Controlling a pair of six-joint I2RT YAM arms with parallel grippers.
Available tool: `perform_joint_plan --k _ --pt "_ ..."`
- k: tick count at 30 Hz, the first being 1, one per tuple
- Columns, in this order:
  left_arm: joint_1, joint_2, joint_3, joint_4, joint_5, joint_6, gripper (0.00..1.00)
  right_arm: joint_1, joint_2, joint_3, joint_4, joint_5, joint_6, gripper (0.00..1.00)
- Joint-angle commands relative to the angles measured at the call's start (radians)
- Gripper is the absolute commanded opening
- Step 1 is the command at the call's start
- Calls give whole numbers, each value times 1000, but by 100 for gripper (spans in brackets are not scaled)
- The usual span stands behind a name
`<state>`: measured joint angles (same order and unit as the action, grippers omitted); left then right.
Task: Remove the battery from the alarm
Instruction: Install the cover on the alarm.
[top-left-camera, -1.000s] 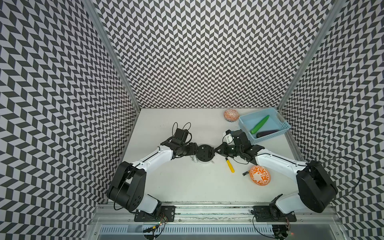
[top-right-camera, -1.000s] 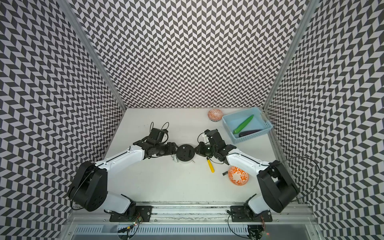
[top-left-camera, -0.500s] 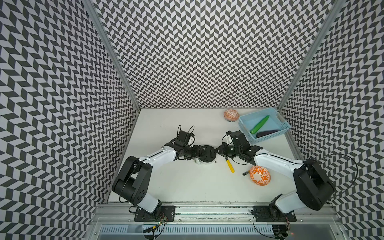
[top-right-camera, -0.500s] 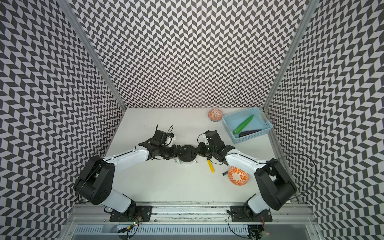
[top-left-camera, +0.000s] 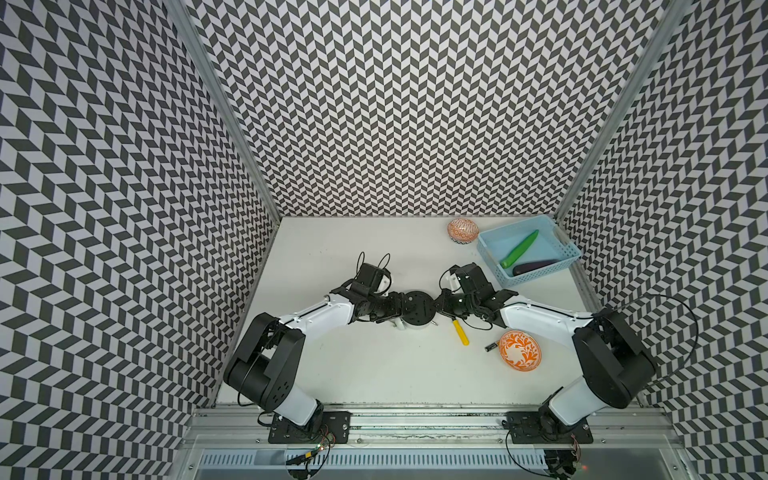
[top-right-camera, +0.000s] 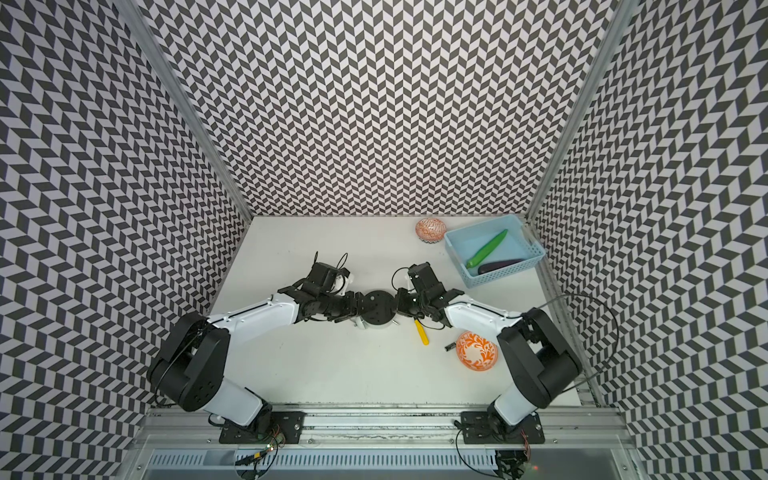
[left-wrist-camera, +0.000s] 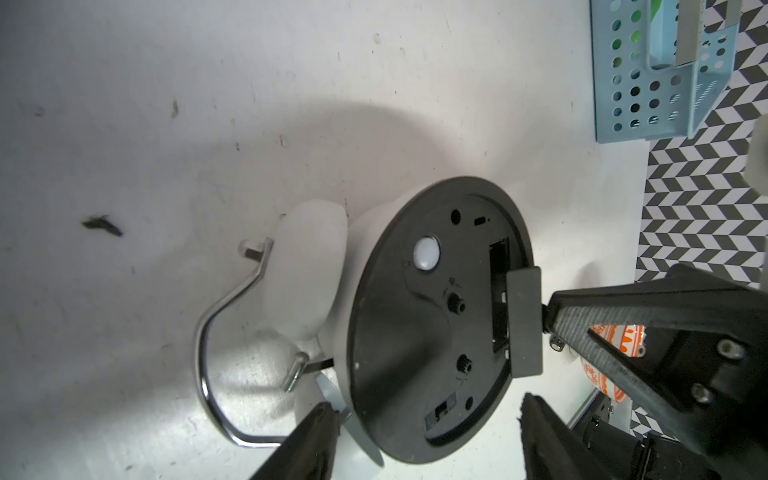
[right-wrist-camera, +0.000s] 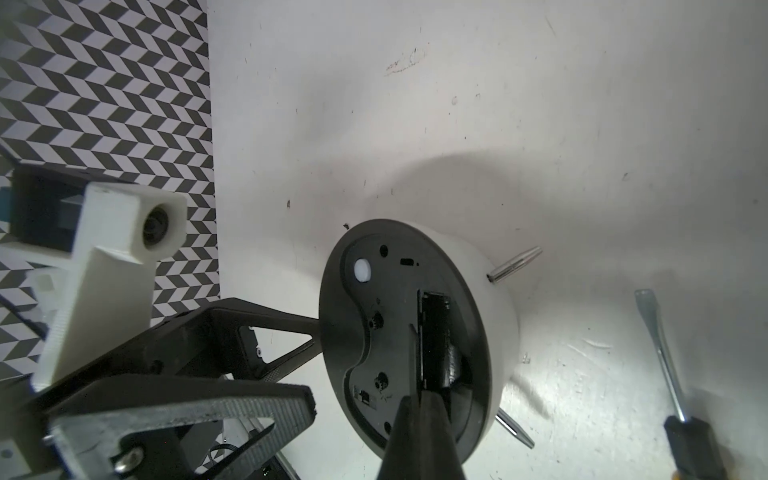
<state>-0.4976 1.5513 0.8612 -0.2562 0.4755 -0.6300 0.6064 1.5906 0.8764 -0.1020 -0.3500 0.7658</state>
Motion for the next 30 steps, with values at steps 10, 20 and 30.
perform_joint_plan --k 10,20,30 --pt "-5 -20 4 -10 -17 6 68 2 35 8 103 5 -8 0" --pt "-16 -21 20 -35 -54 24 68 3 34 -3 111 31 2 0" --pt "-35 -18 52 -63 -93 49 69 3 34 -7 108 32 1 0"
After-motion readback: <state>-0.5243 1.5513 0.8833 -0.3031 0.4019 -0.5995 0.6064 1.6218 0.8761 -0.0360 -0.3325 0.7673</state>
